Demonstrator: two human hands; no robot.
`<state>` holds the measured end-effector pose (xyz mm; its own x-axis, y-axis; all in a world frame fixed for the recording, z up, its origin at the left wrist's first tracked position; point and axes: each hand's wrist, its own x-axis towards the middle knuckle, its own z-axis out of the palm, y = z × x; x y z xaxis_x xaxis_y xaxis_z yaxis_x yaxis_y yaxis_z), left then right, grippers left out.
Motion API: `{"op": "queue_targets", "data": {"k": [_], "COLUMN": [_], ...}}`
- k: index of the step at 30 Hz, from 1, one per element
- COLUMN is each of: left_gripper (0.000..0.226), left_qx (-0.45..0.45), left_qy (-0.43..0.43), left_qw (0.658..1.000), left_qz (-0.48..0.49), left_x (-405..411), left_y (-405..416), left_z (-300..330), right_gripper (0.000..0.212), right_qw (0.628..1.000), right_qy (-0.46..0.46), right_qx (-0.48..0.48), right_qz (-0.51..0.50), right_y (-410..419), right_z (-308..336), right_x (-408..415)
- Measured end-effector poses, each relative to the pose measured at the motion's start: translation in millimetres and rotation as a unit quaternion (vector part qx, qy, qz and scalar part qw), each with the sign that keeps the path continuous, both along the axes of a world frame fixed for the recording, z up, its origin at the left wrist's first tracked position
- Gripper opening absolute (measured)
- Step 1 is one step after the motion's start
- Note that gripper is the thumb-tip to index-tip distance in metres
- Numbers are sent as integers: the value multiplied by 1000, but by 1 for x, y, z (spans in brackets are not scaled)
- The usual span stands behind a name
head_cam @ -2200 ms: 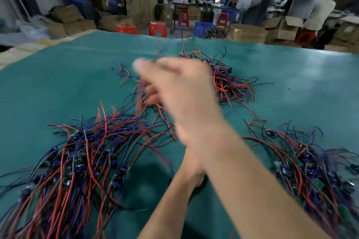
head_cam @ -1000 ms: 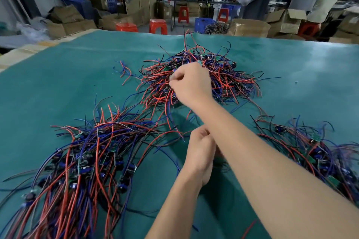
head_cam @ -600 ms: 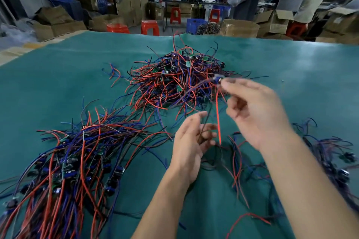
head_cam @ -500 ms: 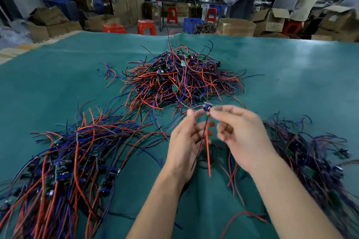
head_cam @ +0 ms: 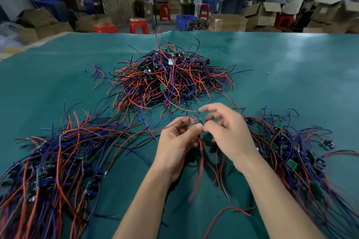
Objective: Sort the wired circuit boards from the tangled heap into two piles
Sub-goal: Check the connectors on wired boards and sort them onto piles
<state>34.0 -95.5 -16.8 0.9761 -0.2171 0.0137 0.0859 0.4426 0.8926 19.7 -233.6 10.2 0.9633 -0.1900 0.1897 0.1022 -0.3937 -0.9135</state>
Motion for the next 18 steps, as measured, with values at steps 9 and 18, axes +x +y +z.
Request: {"op": "queue_targets", "data": {"k": [9, 18], "left_gripper": [7, 6], "left_qx": [78, 122], "left_qy": [-62, -84], "left_qw": [995, 989], "left_qz": [-7, -27], "left_x": [-3, -2], "left_y": [-3, -4], "left_z": [-5, -5], "right_gripper": [19, 16], "right_qw": [978, 995], "right_qy": [15, -49], "right_qx": [207, 66], "right_qz": [29, -60], "right_y": [-6, -17], "right_z": [-10, -9], "right_x": [4, 5]}}
